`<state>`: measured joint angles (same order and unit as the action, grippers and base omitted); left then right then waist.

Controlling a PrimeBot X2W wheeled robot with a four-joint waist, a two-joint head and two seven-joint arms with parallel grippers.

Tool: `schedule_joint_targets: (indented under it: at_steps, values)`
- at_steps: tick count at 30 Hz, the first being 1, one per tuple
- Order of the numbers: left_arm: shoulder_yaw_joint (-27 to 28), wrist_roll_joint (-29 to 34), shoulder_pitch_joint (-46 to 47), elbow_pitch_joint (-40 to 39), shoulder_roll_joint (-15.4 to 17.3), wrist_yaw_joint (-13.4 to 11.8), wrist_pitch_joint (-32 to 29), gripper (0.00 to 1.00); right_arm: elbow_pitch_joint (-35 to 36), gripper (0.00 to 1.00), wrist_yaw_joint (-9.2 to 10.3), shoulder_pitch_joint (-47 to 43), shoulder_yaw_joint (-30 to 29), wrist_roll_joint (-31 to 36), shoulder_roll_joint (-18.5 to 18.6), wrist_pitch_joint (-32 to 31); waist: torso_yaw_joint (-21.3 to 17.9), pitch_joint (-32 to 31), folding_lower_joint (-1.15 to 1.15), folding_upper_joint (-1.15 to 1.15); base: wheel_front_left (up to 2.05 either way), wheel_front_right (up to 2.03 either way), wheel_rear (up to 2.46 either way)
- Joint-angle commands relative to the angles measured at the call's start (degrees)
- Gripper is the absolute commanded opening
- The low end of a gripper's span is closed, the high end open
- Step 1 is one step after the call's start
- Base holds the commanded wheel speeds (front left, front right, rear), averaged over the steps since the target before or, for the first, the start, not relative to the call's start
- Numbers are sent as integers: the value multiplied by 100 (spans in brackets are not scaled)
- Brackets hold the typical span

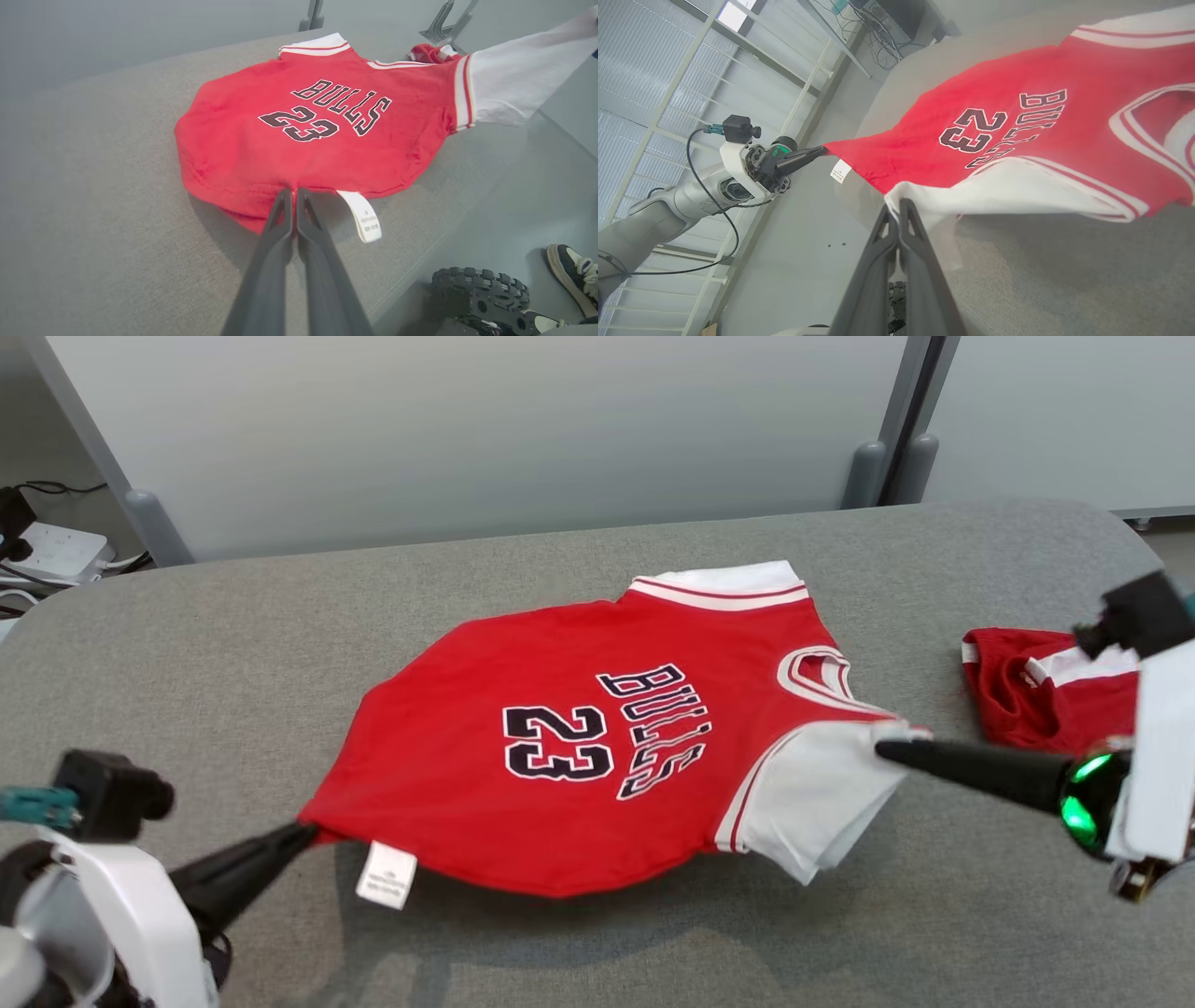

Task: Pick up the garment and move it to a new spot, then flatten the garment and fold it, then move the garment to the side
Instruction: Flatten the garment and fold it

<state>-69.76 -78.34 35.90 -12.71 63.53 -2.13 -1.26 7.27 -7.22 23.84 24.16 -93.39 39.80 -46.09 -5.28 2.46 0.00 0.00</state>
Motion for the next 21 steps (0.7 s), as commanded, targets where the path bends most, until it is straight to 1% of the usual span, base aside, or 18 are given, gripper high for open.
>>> schedule_joint_targets:
  at_steps: [1, 5, 7, 11, 14, 15, 19, 21]
  values:
    - [325, -39, 280, -82, 320, -37, 26, 0, 168, 0, -26, 123, -89, -43, 187, 81, -5, 7, 0, 0, 0, 0, 0]
    - [588, -80, 571, -524, 714, -193, -97, 0, 342, 0, -26, 478, -389, -137, 281, 293, -5, 16, 0, 0, 0, 0, 0]
    - [747, -55, 750, -689, 854, -232, -103, 0, 365, 0, -26, 721, -530, -14, 290, 496, 12, 21, 0, 0, 0, 0, 0]
    - [1078, 70, 1158, -860, 915, -305, -37, 0, 340, 0, -26, 1273, -672, 313, 46, 929, 42, 79, 0, 0, 0, 0, 0]
    - [1340, 115, 1466, -804, 720, -338, 138, 0, 232, 0, -26, 1701, -643, 615, -297, 1226, 65, 169, 0, 0, 0, 0, 0]
    - [1434, 35, 1551, -639, 451, -343, 289, 0, 104, 0, -26, 1909, -534, 879, -561, 1398, 78, 233, 0, 0, 0, 0, 0]
    - [1310, -37, 1431, -76, -205, -275, 522, 0, -307, 0, -26, 2052, -167, 1387, -1201, 1711, 76, 332, 0, 0, 0, 0, 0]
    - [1245, -110, 1289, 269, -543, -225, 711, 0, -547, 0, -26, 1998, 47, 1605, -1455, 1811, 76, 361, 0, 0, 0, 0, 0]
